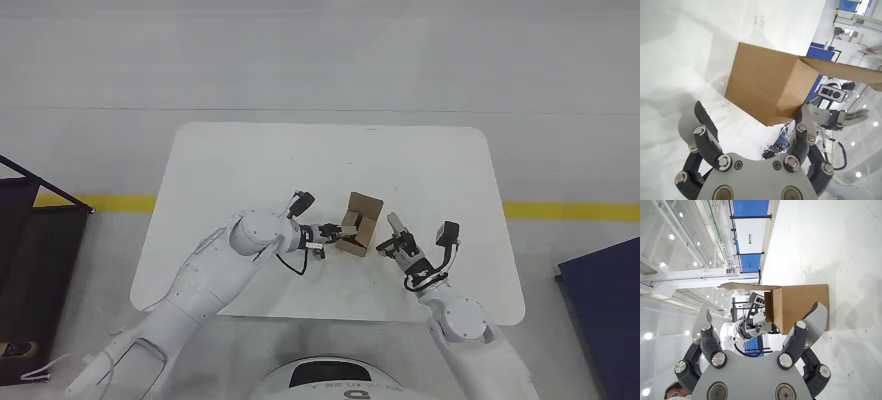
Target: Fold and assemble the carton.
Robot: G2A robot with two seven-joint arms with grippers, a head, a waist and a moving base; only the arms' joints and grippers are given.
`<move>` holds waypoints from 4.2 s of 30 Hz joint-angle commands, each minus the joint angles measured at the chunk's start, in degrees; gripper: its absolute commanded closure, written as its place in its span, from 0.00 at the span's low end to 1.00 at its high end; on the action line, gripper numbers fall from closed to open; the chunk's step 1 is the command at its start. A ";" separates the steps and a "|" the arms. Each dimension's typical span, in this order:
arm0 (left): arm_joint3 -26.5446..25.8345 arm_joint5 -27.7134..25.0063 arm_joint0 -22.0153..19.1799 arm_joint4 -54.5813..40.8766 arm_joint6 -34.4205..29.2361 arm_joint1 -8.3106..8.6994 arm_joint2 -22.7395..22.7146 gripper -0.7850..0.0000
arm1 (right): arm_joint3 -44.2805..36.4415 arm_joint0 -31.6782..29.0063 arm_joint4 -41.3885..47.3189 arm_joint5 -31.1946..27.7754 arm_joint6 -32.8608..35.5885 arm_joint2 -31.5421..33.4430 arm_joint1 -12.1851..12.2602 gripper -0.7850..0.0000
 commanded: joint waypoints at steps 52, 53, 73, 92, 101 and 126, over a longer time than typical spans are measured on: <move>-3.71 0.49 -0.56 9.13 -7.89 2.45 -1.26 0.12 | 1.68 3.97 0.39 1.47 1.82 -2.25 -0.91 0.00; -3.52 0.68 -0.94 8.90 -8.00 2.29 -0.92 0.18 | 1.70 3.93 0.40 1.40 1.78 -2.26 -0.92 0.00; -3.73 1.98 -3.42 8.92 -8.54 1.63 0.79 1.00 | 2.34 4.23 0.77 1.14 2.25 -2.73 -1.16 0.00; -8.35 -1.07 -2.45 8.35 -8.17 2.88 -3.53 0.00 | 0.32 4.05 -3.36 5.71 7.20 1.79 -0.07 0.00; -16.17 -2.05 7.65 8.27 -4.94 6.49 -16.55 0.00 | -0.83 9.61 -17.62 16.93 15.82 -0.59 0.85 0.00; -26.68 -7.60 24.61 -11.59 7.30 8.35 -34.80 0.00 | 2.49 18.19 -38.70 27.87 16.53 -8.48 0.53 0.57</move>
